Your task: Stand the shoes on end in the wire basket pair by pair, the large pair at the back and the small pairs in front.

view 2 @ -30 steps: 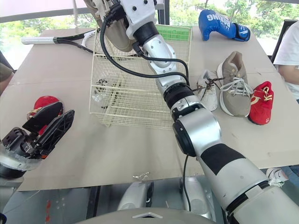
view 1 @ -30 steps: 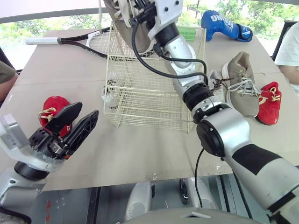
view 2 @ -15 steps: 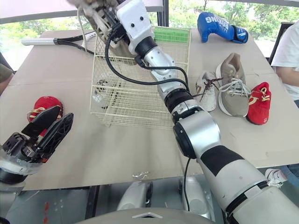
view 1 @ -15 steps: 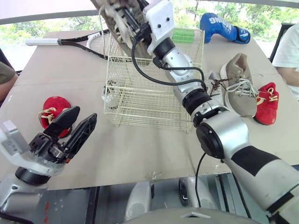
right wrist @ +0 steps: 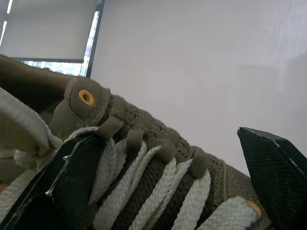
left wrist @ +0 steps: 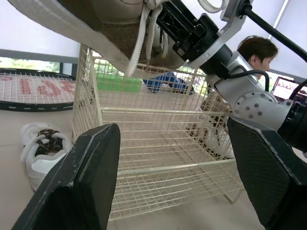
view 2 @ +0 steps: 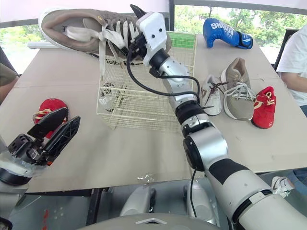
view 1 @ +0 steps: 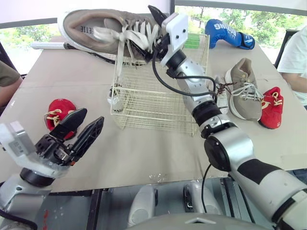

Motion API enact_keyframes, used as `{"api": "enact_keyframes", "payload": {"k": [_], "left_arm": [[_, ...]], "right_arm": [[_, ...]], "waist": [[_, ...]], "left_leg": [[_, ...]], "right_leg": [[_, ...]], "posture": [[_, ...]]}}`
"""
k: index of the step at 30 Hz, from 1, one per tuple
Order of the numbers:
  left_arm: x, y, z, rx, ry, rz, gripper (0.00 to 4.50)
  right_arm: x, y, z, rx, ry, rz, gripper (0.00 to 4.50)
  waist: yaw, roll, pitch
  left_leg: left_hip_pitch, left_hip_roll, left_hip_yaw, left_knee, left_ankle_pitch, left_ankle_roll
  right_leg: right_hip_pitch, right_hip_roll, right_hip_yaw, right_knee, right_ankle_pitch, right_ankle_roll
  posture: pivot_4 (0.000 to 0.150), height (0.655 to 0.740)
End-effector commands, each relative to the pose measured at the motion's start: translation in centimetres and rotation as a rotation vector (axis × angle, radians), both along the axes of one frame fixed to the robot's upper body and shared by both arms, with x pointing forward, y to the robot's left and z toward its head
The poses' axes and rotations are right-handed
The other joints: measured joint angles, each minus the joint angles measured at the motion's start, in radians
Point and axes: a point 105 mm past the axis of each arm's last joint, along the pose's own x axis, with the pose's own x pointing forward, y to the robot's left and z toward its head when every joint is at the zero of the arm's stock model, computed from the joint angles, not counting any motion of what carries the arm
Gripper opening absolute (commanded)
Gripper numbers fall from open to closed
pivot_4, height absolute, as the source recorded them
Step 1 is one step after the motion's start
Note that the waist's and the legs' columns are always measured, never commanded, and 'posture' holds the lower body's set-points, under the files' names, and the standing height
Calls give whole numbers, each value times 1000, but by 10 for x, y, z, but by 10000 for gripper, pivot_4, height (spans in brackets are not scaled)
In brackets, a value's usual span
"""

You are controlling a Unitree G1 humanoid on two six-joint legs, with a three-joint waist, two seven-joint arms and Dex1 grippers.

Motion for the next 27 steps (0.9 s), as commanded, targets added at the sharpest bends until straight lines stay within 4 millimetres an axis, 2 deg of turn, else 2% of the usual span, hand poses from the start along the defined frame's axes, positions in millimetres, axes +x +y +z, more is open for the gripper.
{"api": "enact_keyframes", "payload": {"k": [1,8,15,24,27], "left_arm": [[-1,-2,4,19,-19,-17,38185],[1,-3,0,14,-13,-21,38185],[2,-4,-3,6,-9,-22,38185],[-4,-6,-9,10,-2,-27,38185],[-7,-6,-10,23,0,-38,38185]], "right_arm": [[8,1,-30,-202,59,-19,43819],[8,-14,-7,-492,-106,-84,43819],[-5,-6,30,-614,-154,-39,43819],[-27,-8,56,-714,-109,106,43819],[-29,-7,66,-718,-82,146,43819]], "waist": [[-2,1,0],[-2,4,2],[-4,8,5],[-3,9,7],[-3,10,7]], "left_leg": [[0,0,0,0,0,0],[-2,0,1,-2,0,0],[-4,1,1,-3,0,0],[-7,1,1,-9,0,0],[-15,1,1,-11,0,0]], "right_leg": [[0,0,0,0,0,0],[-3,0,0,1,0,0],[-5,0,1,-1,0,0],[-7,0,0,-9,0,0],[-16,0,0,-9,2,4]], "posture": [[1500,7400],[1500,7400],[1500,7400],[1500,7400],[1500,7400]]}}
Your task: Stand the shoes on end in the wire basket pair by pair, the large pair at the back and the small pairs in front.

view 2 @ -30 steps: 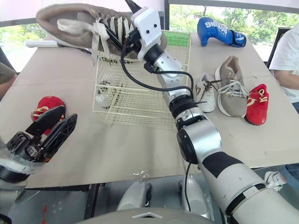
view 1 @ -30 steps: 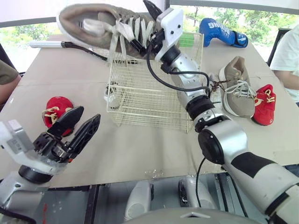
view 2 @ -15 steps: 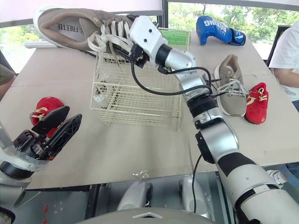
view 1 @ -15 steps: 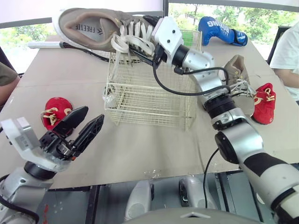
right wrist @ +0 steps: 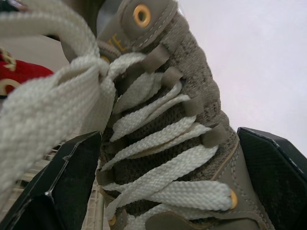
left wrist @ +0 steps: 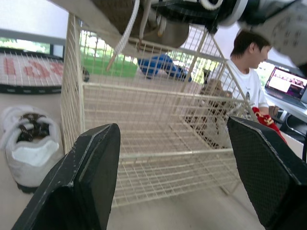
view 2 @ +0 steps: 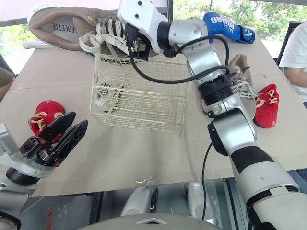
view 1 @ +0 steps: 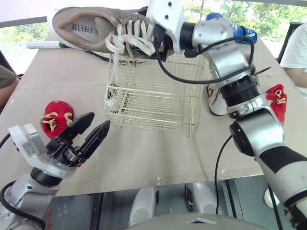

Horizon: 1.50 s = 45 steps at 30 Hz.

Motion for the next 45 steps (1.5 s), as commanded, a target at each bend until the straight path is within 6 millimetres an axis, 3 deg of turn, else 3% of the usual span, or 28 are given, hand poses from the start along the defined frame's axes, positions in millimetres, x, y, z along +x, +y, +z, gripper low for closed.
{"api": "enact_keyframes", "payload": {"k": [1,8,13,15,18,23,24,30,37,45], "left_arm": [[-6,-3,6,38,-39,-23,38185],[-10,-2,4,64,-46,-28,38185],[-9,-2,4,61,-56,-12,38185],[-9,-3,3,61,-56,-10,38185],[-9,-4,3,60,-58,-6,38185],[-8,-5,2,59,-57,-2,38185],[-8,-5,2,59,-57,-2,38185],[-7,-6,1,54,-57,2,38185],[-2,-6,1,54,-55,-10,38185],[1,-6,2,56,-54,-19,38185]], "right_arm": [[-11,4,20,5,8,66,43819],[-21,14,41,-17,32,150,43819],[-22,19,44,-29,44,178,43819],[-22,21,43,-40,52,180,38657],[-19,21,39,-56,47,178,27027],[-21,20,43,-15,3,178,2673],[-21,20,44,-9,-1,179,603],[-28,9,64,348,99,229,603],[-7,-20,63,808,188,107,603],[-9,-18,53,1129,202,71,603]], "waist": [[0,0,0],[0,3,3],[2,2,3],[2,2,3],[2,3,3],[1,3,3],[1,2,3],[2,2,4],[2,2,3],[2,2,3]], "left_leg": [[-5,0,0,0,0,0],[-10,1,1,-2,0,-1],[-10,1,1,-2,0,-1],[-10,0,1,-2,0,-1],[-10,0,1,-2,0,-1],[-10,0,1,-2,0,-1],[-10,0,1,-2,0,-1],[-11,1,0,-2,0,-1],[-12,1,0,-1,1,-1],[-12,1,0,-1,2,-4]], "right_leg": [[-5,0,-1,0,0,0],[-9,0,-2,-2,0,0],[-9,0,-2,-2,0,0],[-9,0,-2,-2,0,0],[-9,0,-2,-1,0,0],[-9,0,-2,-1,0,0],[-9,0,-2,-1,0,0],[-9,0,-3,-1,1,0],[-10,0,-3,0,1,0],[-11,0,-3,0,1,1]], "posture": [[1500,7400],[1500,7400],[1500,7400],[1500,7400],[1500,7400],[1500,7400],[1500,7400],[1500,7400],[1500,7400],[1500,7400]]}}
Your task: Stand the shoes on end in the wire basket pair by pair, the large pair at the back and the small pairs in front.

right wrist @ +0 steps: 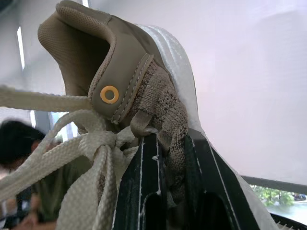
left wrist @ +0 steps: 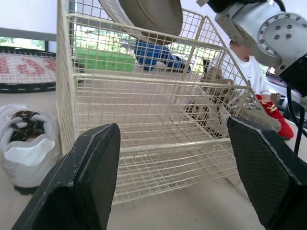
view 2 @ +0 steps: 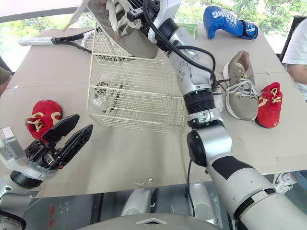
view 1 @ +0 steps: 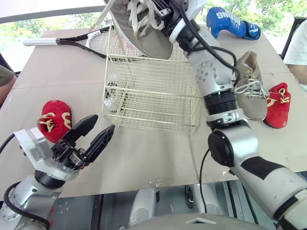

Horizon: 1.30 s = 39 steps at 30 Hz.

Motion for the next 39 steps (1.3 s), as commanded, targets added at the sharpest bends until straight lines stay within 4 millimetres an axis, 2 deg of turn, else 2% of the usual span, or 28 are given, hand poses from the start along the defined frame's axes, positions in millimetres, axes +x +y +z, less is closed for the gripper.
{"api": "enact_keyframes", "payload": {"k": [1,5,11,14,16,19,25,31,32,34,35,36,39], "left_arm": [[-1,1,3,4,-11,-1,38185],[-3,1,3,5,-7,4,38185],[-5,-1,3,4,-3,11,38185],[-7,-1,3,3,1,19,38185],[-8,0,2,4,5,25,38185],[-9,0,2,5,7,28,38185],[-7,1,1,7,9,27,38185],[-4,2,2,5,9,20,38185],[-4,2,1,5,10,19,38185],[-3,2,1,4,11,16,38185],[-3,1,0,4,12,14,38185],[-3,1,0,3,13,12,38185],[-2,1,-1,1,15,9,38185]], "right_arm": [[-23,2,17,131,-134,-35,603],[-27,17,-6,142,-168,-93,603],[-27,41,-49,92,-145,-77,603],[-28,50,-60,72,-129,-61,603],[-26,56,-69,80,-51,-15,603],[-28,62,-74,83,-1,41,603],[-23,61,-85,46,53,55,603],[-21,50,-88,4,76,92,603],[-21,47,-88,-13,77,97,6371],[-22,40,-89,-63,82,113,11324],[-22,37,-90,-107,81,111,16687],[-25,33,-90,-153,67,117,18918],[-27,23,-91,-298,35,85,18918]], "waist": [[3,0,0],[0,-1,0],[-13,-1,-2],[-20,-8,-7],[-24,-10,-8],[-25,-9,-8],[-26,-9,-8],[-22,-9,-8],[-22,-9,-8],[-17,-9,-8],[-16,-9,-8],[-14,-9,-8],[-1,-8,-7]], "left_leg": [[0,0,0,0,0,0],[0,-1,1,0,0,0],[6,1,3,0,0,1],[10,4,2,1,-2,3],[14,5,3,1,-2,3],[25,7,3,-1,-2,3],[26,10,3,0,-2,3],[25,11,3,0,-2,3],[25,10,3,0,-2,3],[24,10,3,-1,-2,3],[24,10,2,-1,-2,3],[24,10,2,-1,-2,3],[23,10,2,-1,-3,2]], "right_leg": [[0,0,0,0,0,0],[1,-1,1,0,0,0],[3,1,2,3,0,0],[8,4,2,3,1,-2],[11,5,3,3,1,-3],[21,7,4,0,-2,-8],[21,11,5,1,-1,-10],[20,12,5,0,-1,-11],[20,11,5,0,-1,-11],[20,11,5,0,0,-11],[20,11,5,-1,0,-10],[20,11,5,-1,1,-9],[20,11,3,-2,1,-7]], "posture": [[1500,7400],[1500,7400],[1500,7400],[1500,7400],[1500,7400],[1500,7400],[1500,7400],[1500,7400],[1500,7400],[1500,7400],[1500,7400],[1500,7400],[1500,7400]]}}
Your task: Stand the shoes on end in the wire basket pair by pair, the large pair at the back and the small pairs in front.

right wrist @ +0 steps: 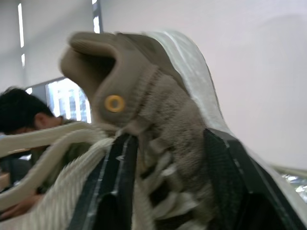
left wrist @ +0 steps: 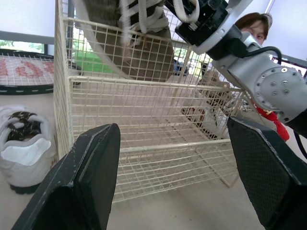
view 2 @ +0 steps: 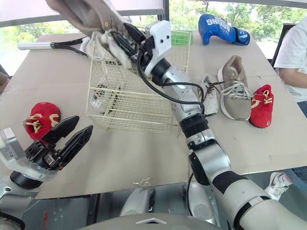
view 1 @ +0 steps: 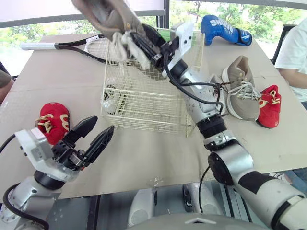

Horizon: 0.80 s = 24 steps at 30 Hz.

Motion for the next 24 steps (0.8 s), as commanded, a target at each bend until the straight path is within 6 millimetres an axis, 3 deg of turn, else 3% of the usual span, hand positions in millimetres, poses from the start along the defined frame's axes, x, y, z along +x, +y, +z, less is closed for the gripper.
{"api": "enact_keyframes", "payload": {"k": [1,4,7,10,11,15,19,23,24], "left_arm": [[0,-2,4,1,-20,-16,38185],[1,-2,3,0,-21,-20,38185],[1,-2,2,0,-19,-23,38185],[1,-1,1,-1,-16,-26,38185],[1,-1,1,-1,-16,-27,38185],[1,-1,1,0,-18,-33,38185],[0,-1,2,2,-23,-41,38185],[-3,2,3,20,-26,-41,38185],[-3,2,3,23,-27,-39,38185]], "right_arm": [[-7,-4,-6,-132,-7,19,18918],[-8,-16,-3,-249,-43,17,18918],[-7,-26,4,-338,-87,-3,27390],[-8,-29,17,-425,-172,-44,42906],[-10,-28,24,-434,-194,-43,44108],[-21,-13,42,-459,-226,-30,44108],[-13,-7,56,-438,-176,-147,44108],[-1,4,57,-464,-44,-118,44108],[3,4,55,-477,-30,-126,37904]], "waist": [[8,1,1],[12,3,2],[11,3,2],[5,3,3],[5,5,4],[5,5,4],[8,6,4],[10,6,5],[11,7,5]], "left_leg": [[0,0,0,0,0,0],[-2,-1,0,0,0,0],[-2,-1,0,0,0,0],[-3,-1,2,0,0,0],[-3,-1,2,0,0,0],[-17,0,2,1,0,0],[-20,0,0,0,0,-1],[-21,-2,1,1,0,-1],[-21,-2,1,2,0,-1]], "right_leg": [[0,0,0,0,0,0],[-1,0,0,0,-2,-4],[-2,0,0,0,-2,-3],[-3,0,0,0,-2,-3],[-3,0,1,0,-1,-1],[-18,1,1,3,1,1],[-20,0,-1,1,1,1],[-19,-2,-1,0,1,1],[-19,-2,-1,0,1,1]], "posture": [[1500,7400],[1500,7400],[1500,7400],[1500,7400],[1500,7400],[1500,7400],[1500,7400],[1500,7400],[1500,7400]]}}
